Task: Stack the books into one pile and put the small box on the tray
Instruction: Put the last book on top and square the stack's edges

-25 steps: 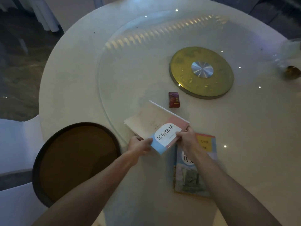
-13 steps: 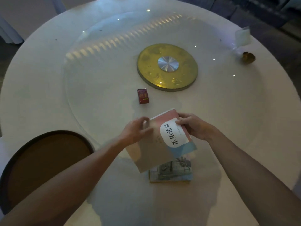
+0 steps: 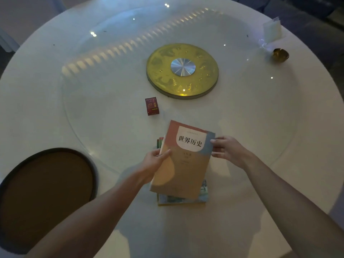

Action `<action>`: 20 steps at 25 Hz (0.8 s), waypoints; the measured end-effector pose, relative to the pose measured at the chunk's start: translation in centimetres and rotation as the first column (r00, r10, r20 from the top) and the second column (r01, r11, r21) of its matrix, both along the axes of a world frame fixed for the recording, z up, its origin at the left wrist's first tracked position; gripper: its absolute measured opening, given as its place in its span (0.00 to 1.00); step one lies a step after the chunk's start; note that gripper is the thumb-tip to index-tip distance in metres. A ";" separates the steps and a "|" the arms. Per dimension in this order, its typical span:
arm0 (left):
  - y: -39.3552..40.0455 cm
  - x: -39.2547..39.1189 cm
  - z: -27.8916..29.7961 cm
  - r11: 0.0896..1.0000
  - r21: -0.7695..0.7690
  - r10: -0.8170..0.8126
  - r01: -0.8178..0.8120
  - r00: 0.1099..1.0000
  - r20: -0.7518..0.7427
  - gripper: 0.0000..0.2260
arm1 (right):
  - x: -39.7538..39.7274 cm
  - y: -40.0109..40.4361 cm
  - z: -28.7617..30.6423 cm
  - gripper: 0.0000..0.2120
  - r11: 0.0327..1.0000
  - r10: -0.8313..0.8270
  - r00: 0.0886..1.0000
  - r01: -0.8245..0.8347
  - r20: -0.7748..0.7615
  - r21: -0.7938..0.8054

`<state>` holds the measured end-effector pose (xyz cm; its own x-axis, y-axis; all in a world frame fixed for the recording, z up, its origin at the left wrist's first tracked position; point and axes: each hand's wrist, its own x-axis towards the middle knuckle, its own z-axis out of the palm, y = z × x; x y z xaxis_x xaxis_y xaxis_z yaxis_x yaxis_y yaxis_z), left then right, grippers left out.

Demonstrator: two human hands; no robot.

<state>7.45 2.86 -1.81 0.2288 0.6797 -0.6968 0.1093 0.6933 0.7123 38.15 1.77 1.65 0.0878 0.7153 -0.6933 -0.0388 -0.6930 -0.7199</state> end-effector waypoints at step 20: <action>-4.0 1.2 -3.6 0.986 0.164 0.071 0.005 0.889 -0.452 0.13 | -7.2 -4.4 -6.5 0.13 0.993 0.104 0.922 -0.077 0.372 -0.087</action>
